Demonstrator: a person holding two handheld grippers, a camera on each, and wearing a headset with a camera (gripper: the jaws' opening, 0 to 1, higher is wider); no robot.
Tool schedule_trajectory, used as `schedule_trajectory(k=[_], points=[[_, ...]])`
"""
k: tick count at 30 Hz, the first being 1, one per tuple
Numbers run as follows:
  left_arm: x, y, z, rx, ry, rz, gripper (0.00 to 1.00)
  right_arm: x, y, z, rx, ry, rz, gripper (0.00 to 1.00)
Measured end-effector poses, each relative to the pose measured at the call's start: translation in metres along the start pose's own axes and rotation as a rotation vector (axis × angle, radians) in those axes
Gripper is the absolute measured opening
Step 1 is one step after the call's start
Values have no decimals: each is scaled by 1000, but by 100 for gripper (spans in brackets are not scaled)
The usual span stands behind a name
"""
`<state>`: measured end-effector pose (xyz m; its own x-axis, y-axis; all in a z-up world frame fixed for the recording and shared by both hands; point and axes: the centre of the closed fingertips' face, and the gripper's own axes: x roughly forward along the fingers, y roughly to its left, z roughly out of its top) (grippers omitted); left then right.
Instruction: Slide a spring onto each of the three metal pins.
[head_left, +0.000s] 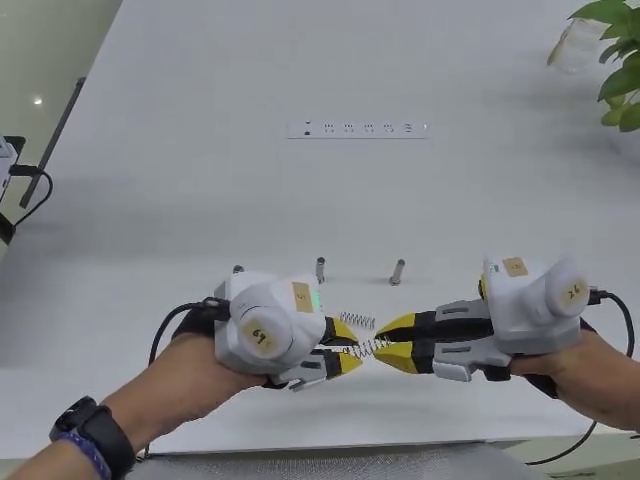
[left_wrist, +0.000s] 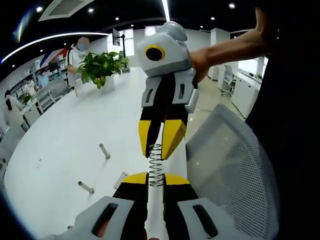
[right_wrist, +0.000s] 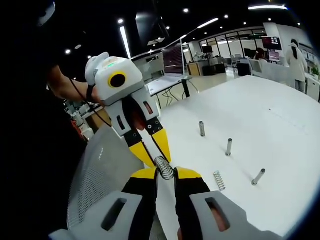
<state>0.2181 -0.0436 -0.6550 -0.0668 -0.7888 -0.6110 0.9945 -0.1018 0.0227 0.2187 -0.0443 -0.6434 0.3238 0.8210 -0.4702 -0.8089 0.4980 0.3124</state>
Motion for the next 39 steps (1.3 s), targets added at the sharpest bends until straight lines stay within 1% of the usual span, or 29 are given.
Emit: schedule_trajectory(k=[4, 6, 7, 9, 10, 11, 13, 16, 18, 23, 30, 32, 35, 39], points=[[1, 5, 5, 0, -12, 10, 3, -3, -3, 7, -18, 13, -4, 10], [1, 8, 9, -2, -23, 16, 2, -5, -4, 13, -40, 25, -7, 10], [1, 10, 11, -2, -33, 21, 2, -6, -3, 17, -57, 31, -7, 10], [2, 14, 13, 1, -38, 28, 2, -7, -2, 25, -65, 27, 3, 9], [3, 15, 16, 4, -48, 33, 2, -7, -1, 29, -71, 26, 6, 9], [3, 17, 20, -1, -63, 35, 2, -8, -4, 32, -100, 40, -4, 9], [3, 21, 22, 1, -76, 45, 2, -9, -7, 35, -106, 60, -9, 9], [1, 27, 30, -20, -117, 54, 2, -13, -10, 43, -144, 81, -12, 9], [2, 29, 35, -31, -139, 54, 2, -16, -10, 47, -170, 100, -10, 9], [3, 31, 41, -30, -155, 56, 2, -18, -11, 50, -209, 141, -9, 9], [2, 32, 44, -28, -166, 59, 2, -20, -11, 50, -226, 160, -7, 9], [1, 33, 46, -27, -173, 62, 2, -22, -13, 50, -240, 174, -5, 9], [0, 36, 49, -27, -182, 64, 2, -24, -14, 52, -261, 195, -3, 11], [-1, 38, 54, -24, -191, 66, 2, -31, -16, 55, -304, 240, 11, 15]])
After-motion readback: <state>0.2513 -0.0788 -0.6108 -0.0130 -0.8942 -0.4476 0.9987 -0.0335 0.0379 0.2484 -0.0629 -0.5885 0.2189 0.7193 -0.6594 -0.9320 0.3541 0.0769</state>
